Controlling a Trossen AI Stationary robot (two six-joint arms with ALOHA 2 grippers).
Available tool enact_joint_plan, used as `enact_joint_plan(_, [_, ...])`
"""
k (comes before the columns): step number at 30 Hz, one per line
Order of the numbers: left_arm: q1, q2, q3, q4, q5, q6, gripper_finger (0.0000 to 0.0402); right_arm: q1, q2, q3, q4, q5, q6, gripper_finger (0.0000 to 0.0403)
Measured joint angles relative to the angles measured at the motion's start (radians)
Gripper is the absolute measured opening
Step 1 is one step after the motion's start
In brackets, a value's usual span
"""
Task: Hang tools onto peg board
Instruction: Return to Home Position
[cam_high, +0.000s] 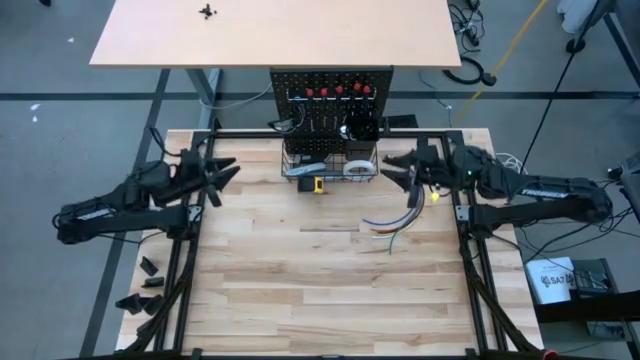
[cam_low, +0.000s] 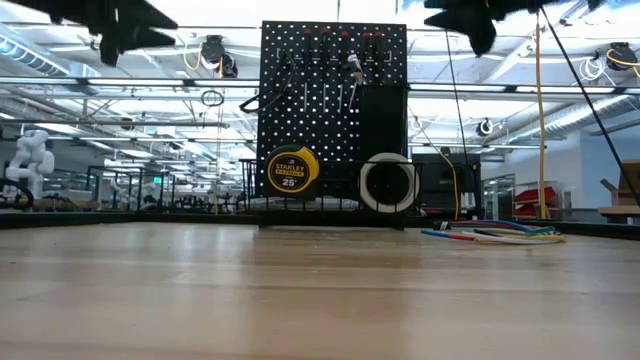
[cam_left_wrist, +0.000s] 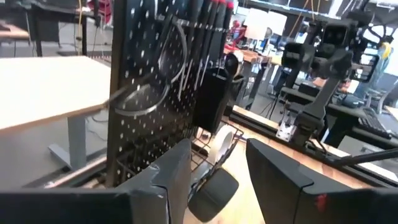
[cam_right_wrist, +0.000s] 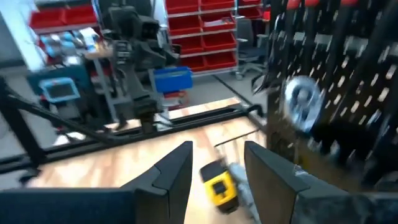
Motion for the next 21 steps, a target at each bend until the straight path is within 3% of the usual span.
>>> enact_joint_plan(5, [0.000,-0.046,-0.123,0.085,0.028,-0.036,0.0157,0.000,-0.080,-0.145,0.047,-0.061,0.091,0.0139])
enact_joint_plan(10, [0.000,-0.081,-0.242,0.184,0.047,-0.086,0.0157,0.000,-0.157,-0.265,0.057,-0.053,0.131,0.0139])
enact_joint_plan(21, [0.000,-0.100,-0.408,0.301,0.119,-0.166,0.0157,0.000,-0.297,-0.545,0.315,-0.059,0.220,0.0139])
